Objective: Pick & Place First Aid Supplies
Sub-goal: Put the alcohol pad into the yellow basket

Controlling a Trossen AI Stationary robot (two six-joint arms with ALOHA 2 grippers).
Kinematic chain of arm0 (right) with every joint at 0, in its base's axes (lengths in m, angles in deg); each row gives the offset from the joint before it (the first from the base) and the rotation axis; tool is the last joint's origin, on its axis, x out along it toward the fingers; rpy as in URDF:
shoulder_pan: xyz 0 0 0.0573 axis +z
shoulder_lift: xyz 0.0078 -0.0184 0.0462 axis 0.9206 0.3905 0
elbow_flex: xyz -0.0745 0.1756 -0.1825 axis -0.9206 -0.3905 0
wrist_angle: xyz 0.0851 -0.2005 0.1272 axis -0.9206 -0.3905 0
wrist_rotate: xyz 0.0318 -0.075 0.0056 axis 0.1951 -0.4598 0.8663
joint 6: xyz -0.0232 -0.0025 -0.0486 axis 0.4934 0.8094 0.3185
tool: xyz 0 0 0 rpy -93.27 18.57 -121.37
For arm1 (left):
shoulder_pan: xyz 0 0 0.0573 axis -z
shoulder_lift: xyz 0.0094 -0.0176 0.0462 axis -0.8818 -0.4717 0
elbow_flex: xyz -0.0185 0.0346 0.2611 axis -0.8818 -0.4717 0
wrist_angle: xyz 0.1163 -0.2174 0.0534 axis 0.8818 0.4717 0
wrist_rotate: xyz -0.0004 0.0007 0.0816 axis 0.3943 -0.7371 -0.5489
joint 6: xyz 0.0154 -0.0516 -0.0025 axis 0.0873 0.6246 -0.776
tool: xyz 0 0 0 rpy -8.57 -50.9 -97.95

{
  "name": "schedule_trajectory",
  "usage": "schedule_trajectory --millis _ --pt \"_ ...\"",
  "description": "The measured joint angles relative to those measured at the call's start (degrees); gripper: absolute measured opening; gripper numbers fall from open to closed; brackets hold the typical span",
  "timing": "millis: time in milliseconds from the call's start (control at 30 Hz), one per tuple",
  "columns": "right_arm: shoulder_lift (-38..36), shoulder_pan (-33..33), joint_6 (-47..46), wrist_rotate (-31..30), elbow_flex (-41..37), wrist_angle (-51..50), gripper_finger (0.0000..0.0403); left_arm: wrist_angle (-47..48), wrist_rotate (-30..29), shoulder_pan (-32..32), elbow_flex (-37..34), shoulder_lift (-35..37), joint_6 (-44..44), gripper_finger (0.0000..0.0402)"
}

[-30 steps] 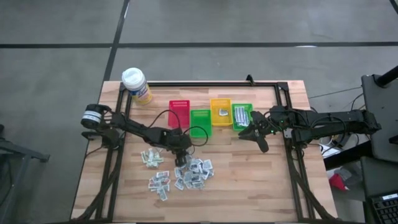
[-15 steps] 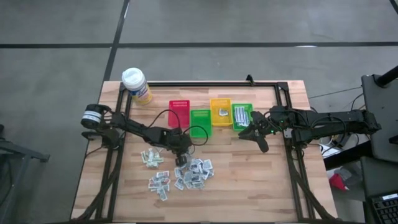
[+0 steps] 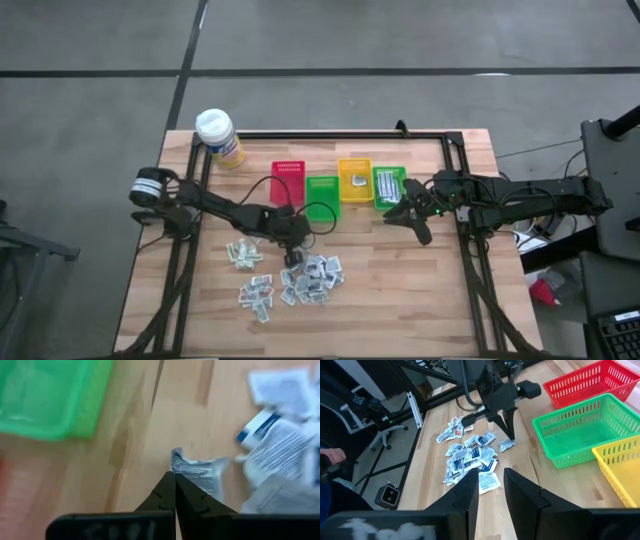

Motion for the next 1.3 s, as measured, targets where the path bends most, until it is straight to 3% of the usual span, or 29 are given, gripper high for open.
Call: schedule_trajectory --millis 500,833,1300 --pt "0.0 0.0 -1.4 0.1 -0.1 0.6 0.007 0.7 -3.5 0.0 0.4 9.5 -0.1 0.0" --pt "1.0 0.0 -6.2 0.1 -0.1 8.2 0.0076 -0.5 -8.0 0.0 5.8 14.2 -5.4 0.0" --pt "16.9 0.0 -9.2 3.5 1.6 22.1 0.0148 -0.6 -14.3 -0.1 12.8 12.4 -14.4 0.0"
